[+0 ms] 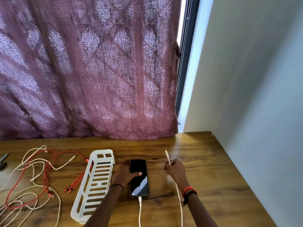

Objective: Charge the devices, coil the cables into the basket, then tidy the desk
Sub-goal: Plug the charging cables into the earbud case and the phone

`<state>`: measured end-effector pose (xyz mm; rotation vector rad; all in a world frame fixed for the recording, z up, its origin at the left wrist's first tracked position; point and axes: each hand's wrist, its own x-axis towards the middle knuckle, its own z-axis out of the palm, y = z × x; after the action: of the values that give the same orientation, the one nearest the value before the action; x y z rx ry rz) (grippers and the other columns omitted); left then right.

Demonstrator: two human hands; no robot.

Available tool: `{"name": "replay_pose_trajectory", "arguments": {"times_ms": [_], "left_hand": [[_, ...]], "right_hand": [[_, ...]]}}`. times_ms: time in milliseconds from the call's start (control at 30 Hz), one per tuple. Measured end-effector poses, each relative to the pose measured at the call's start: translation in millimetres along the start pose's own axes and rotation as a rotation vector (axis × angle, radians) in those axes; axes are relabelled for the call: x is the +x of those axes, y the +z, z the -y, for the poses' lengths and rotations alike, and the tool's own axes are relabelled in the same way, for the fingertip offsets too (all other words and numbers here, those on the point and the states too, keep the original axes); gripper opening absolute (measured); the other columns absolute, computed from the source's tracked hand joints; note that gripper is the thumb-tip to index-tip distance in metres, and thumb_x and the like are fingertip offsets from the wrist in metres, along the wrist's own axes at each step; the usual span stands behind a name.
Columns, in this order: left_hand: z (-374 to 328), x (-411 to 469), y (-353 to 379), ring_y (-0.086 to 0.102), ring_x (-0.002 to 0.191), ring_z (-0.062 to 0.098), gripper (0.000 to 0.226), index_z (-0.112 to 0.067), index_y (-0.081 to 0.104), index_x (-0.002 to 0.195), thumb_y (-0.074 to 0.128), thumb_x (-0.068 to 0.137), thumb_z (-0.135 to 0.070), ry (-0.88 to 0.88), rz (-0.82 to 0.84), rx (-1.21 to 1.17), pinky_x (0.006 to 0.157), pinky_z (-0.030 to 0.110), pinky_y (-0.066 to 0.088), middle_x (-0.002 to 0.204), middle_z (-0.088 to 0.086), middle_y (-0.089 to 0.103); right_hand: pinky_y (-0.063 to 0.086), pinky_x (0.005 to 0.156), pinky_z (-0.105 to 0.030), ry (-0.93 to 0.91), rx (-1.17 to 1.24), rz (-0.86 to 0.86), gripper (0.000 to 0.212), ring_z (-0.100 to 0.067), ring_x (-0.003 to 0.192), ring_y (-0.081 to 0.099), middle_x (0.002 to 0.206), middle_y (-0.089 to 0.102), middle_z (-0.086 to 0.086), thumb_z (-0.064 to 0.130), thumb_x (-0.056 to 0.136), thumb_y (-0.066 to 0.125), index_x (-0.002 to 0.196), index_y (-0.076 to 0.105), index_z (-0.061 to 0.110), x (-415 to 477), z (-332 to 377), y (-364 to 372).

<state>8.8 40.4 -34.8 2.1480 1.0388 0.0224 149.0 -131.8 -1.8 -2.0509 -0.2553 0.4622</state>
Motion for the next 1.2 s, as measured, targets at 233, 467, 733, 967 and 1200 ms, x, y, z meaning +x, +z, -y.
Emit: {"name": "replay_pose_trajectory", "arguments": {"times_ms": [233,467,733,967,1200], "left_hand": [[-16.3,1.8,-9.8,0.064,0.095,0.019,0.074,-0.024,0.061,0.107,0.061,0.057,-0.078,-0.006,-0.118,0.443,0.080,0.030,0.053,0.103,-0.002,0.068],[-76.5,2.5,-4.6,0.062,0.100,0.026,0.043,-0.014,0.062,0.101,0.046,0.089,-0.052,0.119,-0.223,0.414,0.079,0.032,0.047,0.104,0.007,0.067],[-126.4,6.8,45.6,0.060,0.095,0.029,0.031,-0.006,0.061,0.093,0.048,0.094,-0.034,0.240,-0.079,0.114,0.076,0.035,0.046,0.098,0.010,0.061],[-130.9,11.1,86.8,0.045,0.116,0.031,0.051,-0.004,0.062,0.102,0.045,0.091,-0.051,0.219,-0.004,0.237,0.094,0.037,0.040,0.122,0.017,0.048],[-129.3,19.6,100.0,0.047,0.115,0.026,0.043,-0.012,0.055,0.114,0.059,0.084,-0.043,0.224,0.039,0.240,0.092,0.037,0.044,0.125,0.011,0.048]], "right_hand": [[0.037,0.062,-0.034,0.046,0.231,-0.058,0.018,-0.021,0.072,0.051,0.079,0.058,-0.008,0.025,0.090,0.048,0.079,0.058,0.016,13.8,-14.6,-17.4],[0.039,0.045,-0.025,0.090,0.474,-0.028,0.010,-0.014,0.045,0.049,0.059,0.054,-0.008,0.010,0.090,0.056,0.083,0.059,0.005,13.7,-18.9,-32.6],[0.043,0.042,-0.017,0.214,0.600,0.014,0.013,-0.012,0.046,0.051,0.065,0.060,-0.015,-0.006,0.087,0.049,0.082,0.061,-0.007,10.5,-20.2,-42.5],[0.041,0.045,-0.019,0.237,0.665,0.046,0.023,-0.015,0.050,0.053,0.066,0.063,-0.015,0.011,0.091,0.054,0.078,0.067,-0.004,8.8,-28.3,-48.6],[0.040,0.042,-0.016,0.233,0.704,0.085,0.019,-0.010,0.046,0.052,0.064,0.059,-0.013,0.007,0.089,0.058,0.086,0.064,-0.011,9.7,-31.0,-59.6]]}}
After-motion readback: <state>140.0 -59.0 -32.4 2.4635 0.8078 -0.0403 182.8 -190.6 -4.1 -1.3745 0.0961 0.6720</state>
